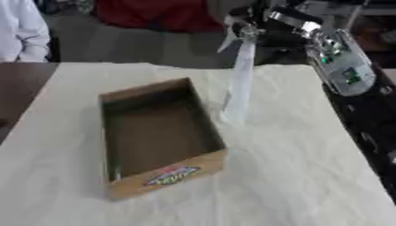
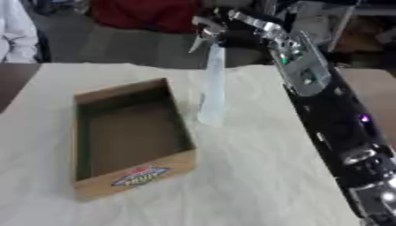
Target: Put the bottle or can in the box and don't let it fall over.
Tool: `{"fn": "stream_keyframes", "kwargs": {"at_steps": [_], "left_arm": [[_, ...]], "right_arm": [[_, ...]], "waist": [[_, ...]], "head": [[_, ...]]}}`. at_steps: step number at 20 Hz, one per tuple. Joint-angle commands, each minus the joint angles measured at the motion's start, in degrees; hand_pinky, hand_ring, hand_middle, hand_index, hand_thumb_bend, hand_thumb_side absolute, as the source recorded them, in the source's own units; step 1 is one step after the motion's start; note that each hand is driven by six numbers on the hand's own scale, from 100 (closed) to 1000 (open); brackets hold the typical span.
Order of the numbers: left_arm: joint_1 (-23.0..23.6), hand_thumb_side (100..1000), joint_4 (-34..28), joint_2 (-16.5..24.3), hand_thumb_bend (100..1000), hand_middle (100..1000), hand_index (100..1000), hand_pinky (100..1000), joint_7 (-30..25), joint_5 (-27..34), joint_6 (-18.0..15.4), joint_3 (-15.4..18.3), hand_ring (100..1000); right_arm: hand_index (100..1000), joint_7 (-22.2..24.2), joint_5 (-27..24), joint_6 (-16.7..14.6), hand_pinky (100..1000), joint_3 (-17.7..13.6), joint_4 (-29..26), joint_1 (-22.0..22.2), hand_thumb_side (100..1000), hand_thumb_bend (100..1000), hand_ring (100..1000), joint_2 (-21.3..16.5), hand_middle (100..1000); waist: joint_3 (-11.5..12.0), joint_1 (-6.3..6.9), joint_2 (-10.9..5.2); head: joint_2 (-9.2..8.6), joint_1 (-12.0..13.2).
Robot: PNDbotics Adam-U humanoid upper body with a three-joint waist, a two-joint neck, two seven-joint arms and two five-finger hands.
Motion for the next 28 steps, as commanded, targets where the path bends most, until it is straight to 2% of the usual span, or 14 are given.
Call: {"fn": "stream_keyframes", "kwargs": {"at_steps": [1, 9, 13, 16, 21, 24, 28], "left_arm": [[-0.31, 522, -0.66, 0.68, 309, 759, 829, 626, -0.15, -0.27, -0.02, 0.09, 788], [-0.42, 525, -0.65, 0.59, 307, 760, 826, 627, -0.36, -0.32, 0.09, 0.06, 788], [-0.39, 526, -0.64, 0.59, 305, 759, 823, 627, -0.39, -0.32, 0.10, 0.09, 788], [-0.34, 529, -0.61, 0.54, 304, 760, 822, 628, -0.47, -0.32, 0.13, 0.07, 788], [-0.46, 531, -0.61, 0.56, 303, 760, 820, 629, -0.69, -0.35, 0.19, 0.02, 789], [-0.48, 532, -0.59, 0.58, 303, 761, 820, 630, -0.77, -0.36, 0.26, 0.00, 789], [-0.55, 535, -0.59, 0.55, 301, 761, 819, 631, -0.89, -0.34, 0.37, -0.04, 789]], "right_arm": [[941, 0.53, 0.37, -0.10, 900, -0.28, -0.41, -1.39, 620, 100, 1000, -1.06, 1000], [942, 2.18, 0.96, 0.00, 895, -0.08, -0.11, -1.31, 606, 100, 1000, -1.06, 1000], [933, 2.34, 1.67, -0.04, 891, -0.07, 0.00, -1.40, 553, 100, 1000, -1.08, 1000], [924, 2.31, 1.98, -0.03, 888, -0.12, -0.03, -1.58, 460, 100, 992, -1.09, 1000], [898, 2.32, 2.45, 0.08, 877, -0.06, -0.09, -1.82, 257, 100, 954, -1.06, 979], [886, 1.96, 2.77, 0.15, 868, -0.04, -0.12, -1.95, 189, 100, 930, -0.96, 959], [864, 1.06, 3.08, 0.43, 864, -0.04, -0.11, -2.14, 182, 100, 880, -0.76, 924]], "waist": [[0.07, 0.15, -0.74], [0.14, 0.04, -0.46], [0.17, 0.01, -0.43], [0.15, -0.09, -0.40], [0.20, -0.27, -0.31], [0.29, -0.37, -0.22], [0.39, -0.47, -0.08]], "head": [[-0.05, -0.20], [0.01, -0.14], [0.04, -0.10], [0.01, -0.09], [0.00, -0.07], [-0.06, -0.11], [-0.19, -0.17]]}}
